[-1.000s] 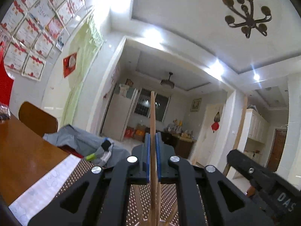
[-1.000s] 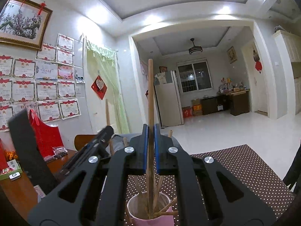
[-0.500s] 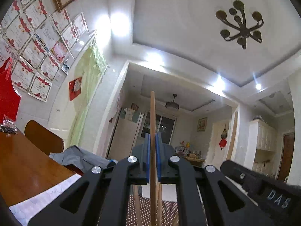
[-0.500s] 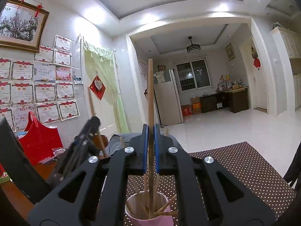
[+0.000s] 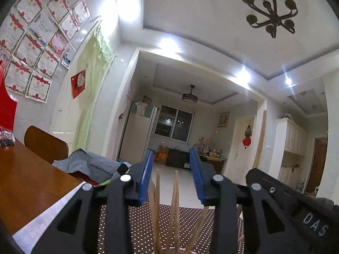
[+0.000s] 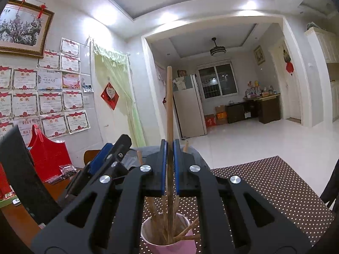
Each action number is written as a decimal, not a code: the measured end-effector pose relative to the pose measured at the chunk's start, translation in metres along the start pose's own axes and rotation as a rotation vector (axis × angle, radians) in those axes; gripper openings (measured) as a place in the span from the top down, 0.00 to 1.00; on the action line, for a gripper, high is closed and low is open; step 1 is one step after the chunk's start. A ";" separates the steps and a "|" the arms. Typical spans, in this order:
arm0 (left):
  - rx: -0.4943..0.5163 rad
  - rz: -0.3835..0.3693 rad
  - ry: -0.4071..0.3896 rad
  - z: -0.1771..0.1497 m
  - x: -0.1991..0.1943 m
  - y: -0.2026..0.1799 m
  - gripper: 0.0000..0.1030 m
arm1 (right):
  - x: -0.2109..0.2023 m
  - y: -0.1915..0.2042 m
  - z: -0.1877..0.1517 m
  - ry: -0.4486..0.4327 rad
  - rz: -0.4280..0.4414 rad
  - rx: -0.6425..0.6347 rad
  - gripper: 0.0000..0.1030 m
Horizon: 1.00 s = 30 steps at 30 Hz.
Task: Organize utensils
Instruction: 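Open the left tool then the right tool to drop sticks into the cup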
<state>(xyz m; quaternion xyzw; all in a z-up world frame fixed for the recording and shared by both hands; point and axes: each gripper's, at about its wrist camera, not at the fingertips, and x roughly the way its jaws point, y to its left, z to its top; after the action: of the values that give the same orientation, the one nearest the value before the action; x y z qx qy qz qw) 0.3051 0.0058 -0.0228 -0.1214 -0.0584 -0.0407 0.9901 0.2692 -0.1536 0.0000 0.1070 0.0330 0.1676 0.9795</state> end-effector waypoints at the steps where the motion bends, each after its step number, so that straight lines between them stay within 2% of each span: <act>1: 0.007 0.006 0.004 0.001 0.000 0.000 0.64 | 0.000 0.000 0.000 0.001 0.000 0.003 0.93; 7: 0.020 0.010 0.028 0.006 0.002 -0.002 0.59 | 0.003 0.001 -0.001 0.015 -0.001 -0.001 0.93; 9: 0.027 0.016 0.036 0.007 0.003 -0.002 0.53 | 0.004 0.000 -0.002 0.021 -0.003 0.004 0.93; 13: 0.042 0.038 0.061 0.008 0.006 -0.003 0.53 | 0.005 0.000 -0.002 0.032 -0.002 0.010 0.93; 20: 0.038 0.033 0.074 0.009 0.006 -0.002 0.51 | 0.006 -0.002 -0.002 0.045 -0.012 0.019 0.93; 25: 0.038 0.037 0.064 0.011 0.004 -0.003 0.51 | 0.005 -0.007 -0.003 0.049 -0.029 0.034 0.82; 30: 0.037 0.048 0.073 0.011 0.006 -0.002 0.51 | 0.004 -0.008 -0.004 0.048 -0.030 0.035 0.80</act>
<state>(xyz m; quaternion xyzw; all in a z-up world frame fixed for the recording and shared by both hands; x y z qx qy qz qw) 0.3093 0.0061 -0.0112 -0.1029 -0.0199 -0.0205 0.9943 0.2751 -0.1586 -0.0056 0.1197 0.0608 0.1546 0.9788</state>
